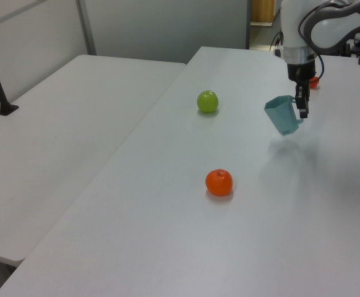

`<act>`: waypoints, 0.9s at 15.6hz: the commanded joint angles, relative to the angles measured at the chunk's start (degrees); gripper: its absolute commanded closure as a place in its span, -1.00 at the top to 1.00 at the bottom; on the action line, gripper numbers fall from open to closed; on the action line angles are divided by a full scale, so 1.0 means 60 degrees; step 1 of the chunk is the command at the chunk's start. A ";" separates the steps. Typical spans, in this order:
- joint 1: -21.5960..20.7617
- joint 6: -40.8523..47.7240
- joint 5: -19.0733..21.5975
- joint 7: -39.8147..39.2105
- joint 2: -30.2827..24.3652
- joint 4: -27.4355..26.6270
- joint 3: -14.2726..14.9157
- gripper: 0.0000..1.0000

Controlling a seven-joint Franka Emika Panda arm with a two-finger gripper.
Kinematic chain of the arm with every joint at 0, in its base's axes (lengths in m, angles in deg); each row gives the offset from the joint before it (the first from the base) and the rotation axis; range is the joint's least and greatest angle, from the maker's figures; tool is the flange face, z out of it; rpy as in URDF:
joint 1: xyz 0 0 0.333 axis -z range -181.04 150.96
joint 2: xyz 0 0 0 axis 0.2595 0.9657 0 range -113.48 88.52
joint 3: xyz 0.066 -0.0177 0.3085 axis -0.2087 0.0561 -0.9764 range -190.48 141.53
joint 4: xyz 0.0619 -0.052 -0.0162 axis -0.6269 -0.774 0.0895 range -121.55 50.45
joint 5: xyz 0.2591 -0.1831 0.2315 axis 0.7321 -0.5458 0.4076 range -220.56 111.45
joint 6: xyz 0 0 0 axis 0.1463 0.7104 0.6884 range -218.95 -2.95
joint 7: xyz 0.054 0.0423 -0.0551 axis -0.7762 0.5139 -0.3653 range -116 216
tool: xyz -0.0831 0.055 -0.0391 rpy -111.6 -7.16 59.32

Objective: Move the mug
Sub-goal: 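Carry the lifted mug toward the tangerine cluster, then lower the mug onto the table and open the gripper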

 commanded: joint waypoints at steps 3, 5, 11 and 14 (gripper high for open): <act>0.0049 -0.1270 -0.0208 -0.0208 -0.0533 -0.1235 0.0063 -1.00; 0.0049 -0.1695 -0.0209 -0.0208 -0.0518 -0.1469 0.0063 -1.00; 0.0093 -0.2210 -0.0209 -0.0208 -0.0503 -0.1822 0.0063 -1.00; 0.0108 -0.2136 -0.0209 -0.0194 -0.0518 -0.1793 0.0063 -0.52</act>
